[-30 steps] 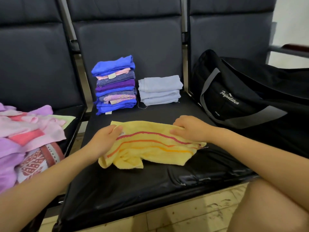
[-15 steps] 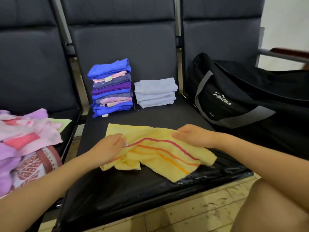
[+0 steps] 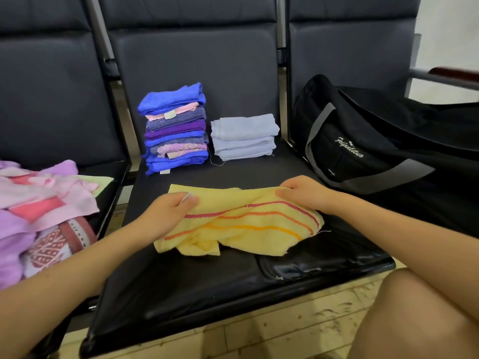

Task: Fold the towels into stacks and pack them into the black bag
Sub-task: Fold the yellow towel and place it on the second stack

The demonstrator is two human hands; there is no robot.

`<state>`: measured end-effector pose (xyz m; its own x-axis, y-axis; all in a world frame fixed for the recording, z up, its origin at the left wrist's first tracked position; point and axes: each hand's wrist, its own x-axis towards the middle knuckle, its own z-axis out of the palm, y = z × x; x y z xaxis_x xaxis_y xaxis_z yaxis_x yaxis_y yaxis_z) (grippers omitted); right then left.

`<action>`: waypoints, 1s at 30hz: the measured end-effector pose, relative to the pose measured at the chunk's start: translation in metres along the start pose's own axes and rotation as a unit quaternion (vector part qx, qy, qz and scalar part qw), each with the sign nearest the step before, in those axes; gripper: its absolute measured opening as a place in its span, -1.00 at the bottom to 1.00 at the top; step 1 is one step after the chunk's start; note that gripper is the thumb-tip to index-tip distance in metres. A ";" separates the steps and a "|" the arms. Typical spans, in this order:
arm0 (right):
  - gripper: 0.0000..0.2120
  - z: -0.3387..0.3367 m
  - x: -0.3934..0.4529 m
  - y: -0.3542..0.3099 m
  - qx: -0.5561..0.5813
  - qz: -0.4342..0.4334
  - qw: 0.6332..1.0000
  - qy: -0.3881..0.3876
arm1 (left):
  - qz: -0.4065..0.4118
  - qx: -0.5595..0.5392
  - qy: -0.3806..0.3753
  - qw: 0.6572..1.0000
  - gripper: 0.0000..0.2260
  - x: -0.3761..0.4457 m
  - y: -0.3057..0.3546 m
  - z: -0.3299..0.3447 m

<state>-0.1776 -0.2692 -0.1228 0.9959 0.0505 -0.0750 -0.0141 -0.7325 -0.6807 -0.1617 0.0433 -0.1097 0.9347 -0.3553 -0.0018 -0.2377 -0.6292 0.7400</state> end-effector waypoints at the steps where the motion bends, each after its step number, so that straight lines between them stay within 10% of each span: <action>1: -0.70 0.000 0.004 0.000 -0.008 0.001 1.000 -0.001 | -0.001 0.008 0.019 1.000 -0.66 0.005 0.001 -0.001; 11: -0.49 -0.003 0.054 -0.003 -0.079 0.073 0.994 0.023 | 0.011 0.188 0.112 0.976 -0.74 0.080 -0.020 -0.010; 21: -0.96 0.011 0.072 0.026 -0.164 -0.021 0.986 -0.019 | 0.035 0.311 0.083 0.946 -0.79 0.106 -0.073 0.005; 30: -0.86 0.005 0.066 0.030 -0.283 -0.022 0.959 0.000 | -0.004 0.364 0.071 0.929 -0.76 0.110 -0.068 0.003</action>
<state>-0.1126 -0.2843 -0.1520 0.9944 0.0902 -0.0547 0.0791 -0.9808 -0.1784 -0.0433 0.0451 -0.1618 0.9504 -0.2864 0.1214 -0.2978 -0.9504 0.0897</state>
